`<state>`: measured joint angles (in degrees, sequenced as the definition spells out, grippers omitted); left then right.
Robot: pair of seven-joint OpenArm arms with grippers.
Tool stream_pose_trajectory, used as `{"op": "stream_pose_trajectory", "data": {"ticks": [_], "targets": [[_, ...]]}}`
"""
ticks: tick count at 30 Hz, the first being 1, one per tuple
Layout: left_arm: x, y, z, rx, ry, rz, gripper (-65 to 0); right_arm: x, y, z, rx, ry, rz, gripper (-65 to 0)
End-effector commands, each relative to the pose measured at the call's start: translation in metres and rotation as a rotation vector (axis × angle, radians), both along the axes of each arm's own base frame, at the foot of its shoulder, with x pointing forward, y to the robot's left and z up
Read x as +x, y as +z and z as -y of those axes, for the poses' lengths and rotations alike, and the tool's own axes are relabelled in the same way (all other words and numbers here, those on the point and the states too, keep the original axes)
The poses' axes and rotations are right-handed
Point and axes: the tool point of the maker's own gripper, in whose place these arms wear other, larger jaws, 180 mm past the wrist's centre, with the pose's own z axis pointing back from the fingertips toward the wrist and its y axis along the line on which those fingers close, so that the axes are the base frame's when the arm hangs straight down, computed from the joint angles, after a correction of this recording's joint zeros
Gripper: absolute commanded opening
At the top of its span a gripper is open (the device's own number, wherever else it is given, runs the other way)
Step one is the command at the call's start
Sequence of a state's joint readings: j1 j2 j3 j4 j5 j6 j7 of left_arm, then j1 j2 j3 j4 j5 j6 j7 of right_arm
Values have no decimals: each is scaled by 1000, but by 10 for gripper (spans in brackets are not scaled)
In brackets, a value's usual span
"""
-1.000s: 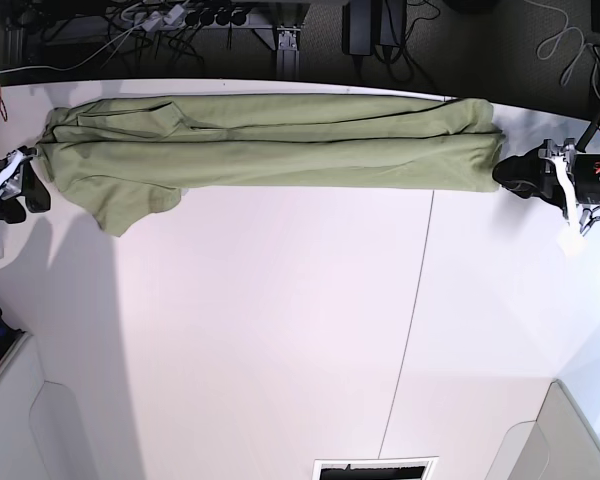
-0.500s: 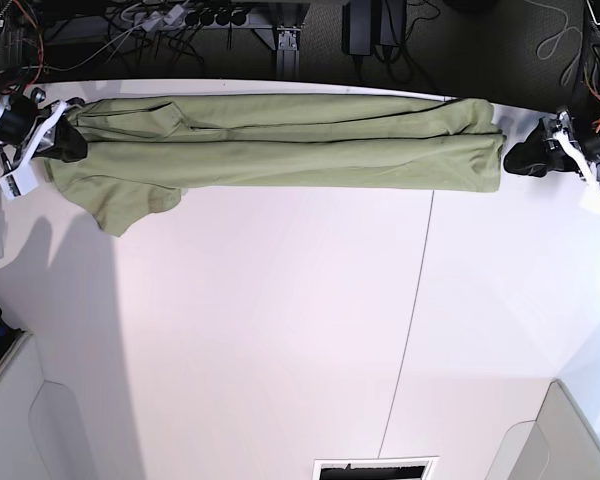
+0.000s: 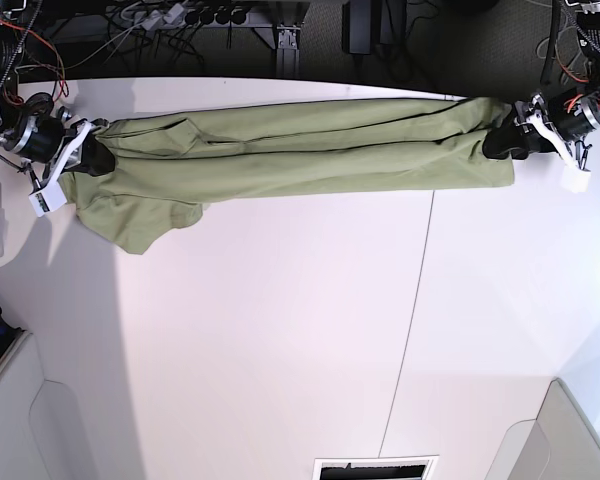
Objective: Layout the t-shirt on the table in an organized manner, then fold the t-shirt properly
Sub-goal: 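Fold the shirt end with the left gripper toward the right gripper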
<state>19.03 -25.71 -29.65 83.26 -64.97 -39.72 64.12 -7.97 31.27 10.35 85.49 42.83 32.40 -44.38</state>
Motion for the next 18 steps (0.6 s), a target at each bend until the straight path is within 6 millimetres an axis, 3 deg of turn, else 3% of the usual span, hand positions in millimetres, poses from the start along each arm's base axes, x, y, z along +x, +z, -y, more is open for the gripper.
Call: {"op": "stream_pose_trajectory", "data": {"ticks": [1, 9, 10, 11, 13, 14, 18], "targets": [[0, 3, -2, 21, -24, 0, -269, 6, 5, 4, -20, 14, 15, -650], [-6, -18, 13, 90, -106, -44, -274, 15, 10, 0, -8, 11, 38, -650], [-7, -20, 18, 83, -120, -49, -303, 15, 10, 0, -8, 11, 39, -650], [-8, -22, 23, 78, -136, -55, -379, 15, 11, 0, -8, 11, 40, -650], [-10, -25, 30, 72, -156, -63, -612, 15, 10, 0, -8, 11, 39, -650], [-10, -25, 31, 73, -158, -62, -650, 15, 11, 0, -8, 11, 39, -650], [6, -18, 22, 116, -167, -33, -650, 16, 11, 0, -8, 10, 43, -650]]}}
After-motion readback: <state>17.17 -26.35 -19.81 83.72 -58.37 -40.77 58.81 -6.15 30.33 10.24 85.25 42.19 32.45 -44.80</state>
